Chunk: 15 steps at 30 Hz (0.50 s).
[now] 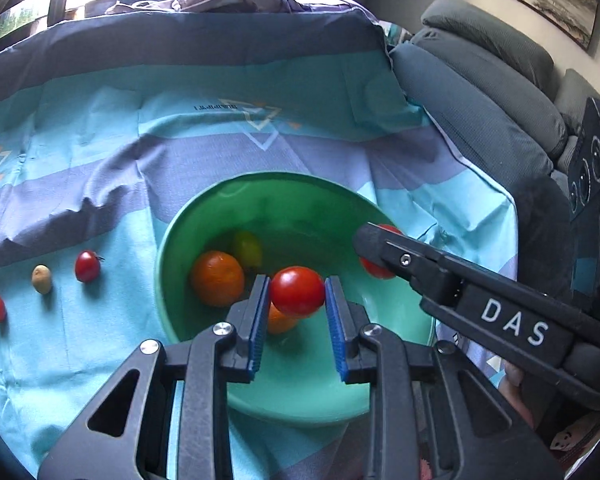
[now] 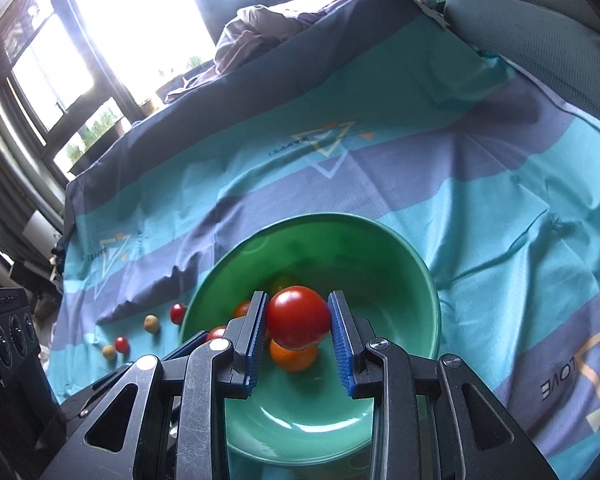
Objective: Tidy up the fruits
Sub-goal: 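Carry the red tomato over the green bowl and open the right gripper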
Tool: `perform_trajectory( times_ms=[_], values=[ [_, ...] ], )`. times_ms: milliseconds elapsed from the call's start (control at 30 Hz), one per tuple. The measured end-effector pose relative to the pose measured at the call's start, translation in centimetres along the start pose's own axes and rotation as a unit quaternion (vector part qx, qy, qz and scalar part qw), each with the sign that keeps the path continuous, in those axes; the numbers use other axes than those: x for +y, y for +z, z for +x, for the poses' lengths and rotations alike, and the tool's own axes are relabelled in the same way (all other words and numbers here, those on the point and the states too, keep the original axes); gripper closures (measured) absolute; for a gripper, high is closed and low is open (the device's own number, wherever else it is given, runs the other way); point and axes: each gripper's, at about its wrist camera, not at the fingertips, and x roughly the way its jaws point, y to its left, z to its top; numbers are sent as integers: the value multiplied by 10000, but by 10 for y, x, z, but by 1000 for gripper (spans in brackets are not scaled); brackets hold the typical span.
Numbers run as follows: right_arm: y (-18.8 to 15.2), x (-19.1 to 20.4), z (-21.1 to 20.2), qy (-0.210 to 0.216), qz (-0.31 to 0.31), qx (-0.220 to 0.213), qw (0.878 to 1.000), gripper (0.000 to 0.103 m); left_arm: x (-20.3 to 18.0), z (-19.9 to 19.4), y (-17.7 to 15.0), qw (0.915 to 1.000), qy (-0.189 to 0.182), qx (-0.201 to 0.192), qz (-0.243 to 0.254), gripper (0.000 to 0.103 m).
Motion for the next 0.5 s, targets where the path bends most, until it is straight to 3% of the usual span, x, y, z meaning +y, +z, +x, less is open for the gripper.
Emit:
perform_trajectory(
  times_ms=[500],
  values=[
    [-2, -13, 21, -228, 87, 343, 9991, 70, -11, 26, -5, 9995, 114, 282, 131, 76]
  ],
)
